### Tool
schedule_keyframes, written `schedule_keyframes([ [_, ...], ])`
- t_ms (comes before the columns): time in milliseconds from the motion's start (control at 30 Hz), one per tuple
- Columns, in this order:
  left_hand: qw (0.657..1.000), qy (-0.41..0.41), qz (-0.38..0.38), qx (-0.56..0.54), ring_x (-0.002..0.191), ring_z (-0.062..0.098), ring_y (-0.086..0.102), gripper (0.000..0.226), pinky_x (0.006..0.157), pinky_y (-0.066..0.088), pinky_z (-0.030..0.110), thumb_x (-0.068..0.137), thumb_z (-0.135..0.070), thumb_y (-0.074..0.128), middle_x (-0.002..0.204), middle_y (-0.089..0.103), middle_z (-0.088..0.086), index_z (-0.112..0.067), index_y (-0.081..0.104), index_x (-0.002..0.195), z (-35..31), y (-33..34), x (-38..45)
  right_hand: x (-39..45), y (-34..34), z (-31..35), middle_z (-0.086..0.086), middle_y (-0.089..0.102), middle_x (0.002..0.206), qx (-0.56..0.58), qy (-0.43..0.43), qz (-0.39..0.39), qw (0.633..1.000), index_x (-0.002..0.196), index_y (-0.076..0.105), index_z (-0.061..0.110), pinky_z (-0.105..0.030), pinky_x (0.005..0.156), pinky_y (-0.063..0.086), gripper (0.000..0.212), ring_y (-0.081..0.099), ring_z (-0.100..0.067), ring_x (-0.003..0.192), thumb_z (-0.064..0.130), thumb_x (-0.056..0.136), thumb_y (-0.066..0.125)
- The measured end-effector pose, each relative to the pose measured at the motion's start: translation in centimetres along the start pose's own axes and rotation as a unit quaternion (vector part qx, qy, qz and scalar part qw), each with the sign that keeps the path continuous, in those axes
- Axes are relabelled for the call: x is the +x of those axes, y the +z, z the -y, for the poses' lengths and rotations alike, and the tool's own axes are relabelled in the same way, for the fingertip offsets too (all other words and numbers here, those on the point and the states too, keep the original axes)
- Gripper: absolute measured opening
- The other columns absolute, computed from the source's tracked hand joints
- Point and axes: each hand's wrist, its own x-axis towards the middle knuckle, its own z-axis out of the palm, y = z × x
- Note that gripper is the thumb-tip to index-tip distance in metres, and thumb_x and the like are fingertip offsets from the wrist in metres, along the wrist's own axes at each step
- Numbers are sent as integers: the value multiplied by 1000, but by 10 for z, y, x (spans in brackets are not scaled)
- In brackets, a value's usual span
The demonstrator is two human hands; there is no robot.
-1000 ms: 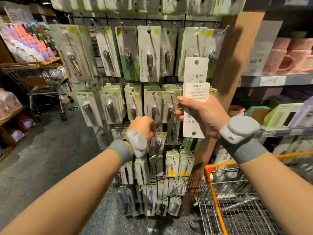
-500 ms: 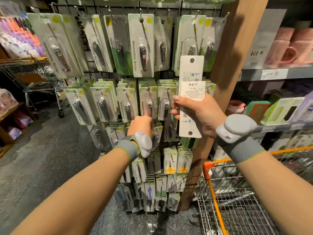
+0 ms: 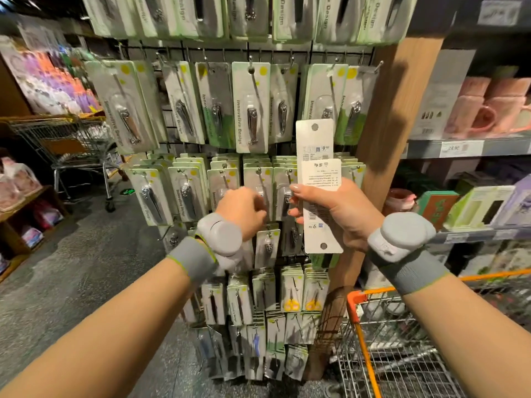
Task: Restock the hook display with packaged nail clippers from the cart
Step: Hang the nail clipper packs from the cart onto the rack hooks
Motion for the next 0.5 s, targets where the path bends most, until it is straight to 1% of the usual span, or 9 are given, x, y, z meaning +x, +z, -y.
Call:
schedule_keyframes([
  [67,983,5,13,-185,69,15,69,19,74,58,30,87,0,54,73,71,4,-10,69,84,-14,-24,-7,-1,3,7,-10,70,77,-7,-3,21,1000,98,63,5,-26,53,56,15,66,-19,57,2,83,64],
  [100,957,-1,32,-290,61,10,66,21,68,57,25,90,3,50,71,70,3,-9,67,84,-21,-36,-12,-1,4,10,-8,72,78,-8,-3,33,999,97,63,6,-26,54,57,15,67,-20,60,1,83,63],
  [167,879,6,82,-469,65,11,65,19,67,56,23,96,-4,46,82,70,8,-6,64,90,-36,-57,-21,-3,9,19,-6,74,90,-23,-19,64,998,101,65,10,-28,61,58,21,69,-23,75,-1,84,62],
  [200,852,14,98,-513,70,14,67,17,67,56,23,96,-11,48,88,71,10,-6,64,94,-42,-65,-22,-3,11,23,-3,73,97,-49,-32,81,995,105,65,12,-27,67,59,25,69,-21,85,-1,84,62],
  [233,843,26,104,-528,73,14,68,18,64,56,22,95,-18,50,91,72,9,-7,64,96,-47,-71,-23,-3,14,27,1,73,100,-74,-44,91,992,107,65,14,-25,70,58,27,69,-16,91,-1,84,63],
  [300,856,48,77,-509,71,9,68,17,58,55,20,92,-21,55,87,73,3,-9,65,96,-53,-77,-22,-3,19,32,1,74,92,-82,-41,93,991,98,66,11,-23,65,57,21,70,-12,82,-2,83,63],
  [367,877,72,27,-474,71,8,66,13,61,49,19,90,-18,58,87,72,2,-9,68,94,-59,-84,-22,-6,24,41,-9,72,88,-59,-21,94,994,93,66,6,-27,58,58,13,69,-19,70,-2,83,64],
  [433,888,86,-10,-451,67,4,62,12,63,44,18,89,-17,61,85,72,-1,-10,70,93,-62,-90,-21,-6,24,46,-17,70,88,-42,1,99,994,97,64,2,-29,56,56,13,69,-24,66,-1,85,62],
  [500,887,94,-39,-451,50,-2,51,9,49,36,12,89,-16,61,73,66,-7,-12,69,88,-63,-100,-23,-9,21,53,-16,72,95,-37,5,86,996,106,64,0,-30,59,57,21,71,-27,71,0,85,61],
])
